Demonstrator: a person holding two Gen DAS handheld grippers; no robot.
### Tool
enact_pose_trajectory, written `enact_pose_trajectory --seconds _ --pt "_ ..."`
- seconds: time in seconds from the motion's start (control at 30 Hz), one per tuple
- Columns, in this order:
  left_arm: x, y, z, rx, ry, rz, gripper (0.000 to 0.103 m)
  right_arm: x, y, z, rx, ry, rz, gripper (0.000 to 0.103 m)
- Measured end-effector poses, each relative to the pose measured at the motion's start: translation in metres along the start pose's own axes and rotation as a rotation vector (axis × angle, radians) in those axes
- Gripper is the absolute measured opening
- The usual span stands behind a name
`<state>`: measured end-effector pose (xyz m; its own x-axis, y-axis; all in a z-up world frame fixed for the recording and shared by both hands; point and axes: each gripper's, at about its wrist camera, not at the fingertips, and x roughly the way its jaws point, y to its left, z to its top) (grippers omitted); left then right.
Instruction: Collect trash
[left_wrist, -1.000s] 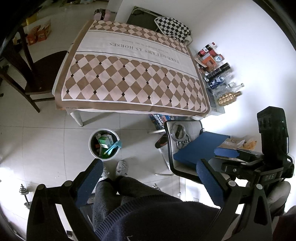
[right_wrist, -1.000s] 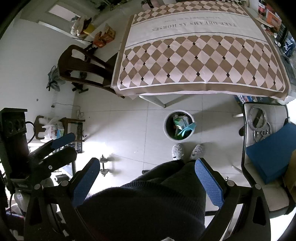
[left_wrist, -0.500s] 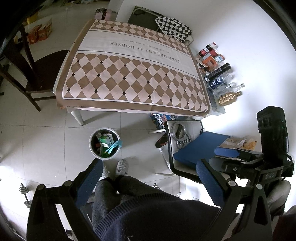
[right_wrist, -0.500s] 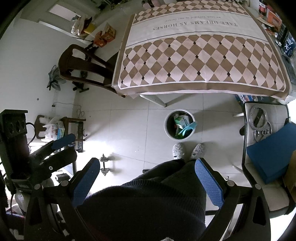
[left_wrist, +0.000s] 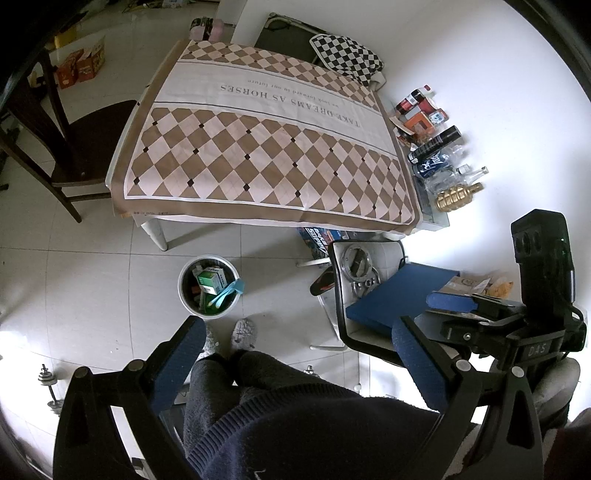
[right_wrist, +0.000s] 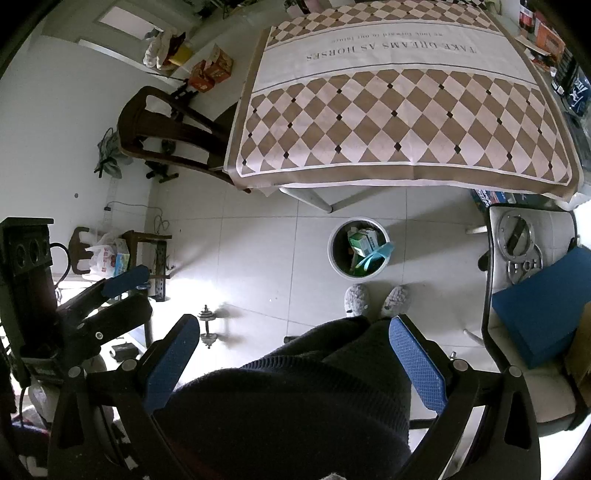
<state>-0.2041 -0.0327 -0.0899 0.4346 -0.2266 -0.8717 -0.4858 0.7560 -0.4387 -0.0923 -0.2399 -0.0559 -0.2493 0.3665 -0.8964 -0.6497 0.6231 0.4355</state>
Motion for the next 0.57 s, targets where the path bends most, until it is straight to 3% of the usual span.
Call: enact_pose_trajectory --seconds 0.57 --pt "0.0001 -0.0008 0.0030 -0.011 -0.007 0.006 0.103 0.0004 -0.0013 -0.0019 -0.005 0.006 0.007 0.103"
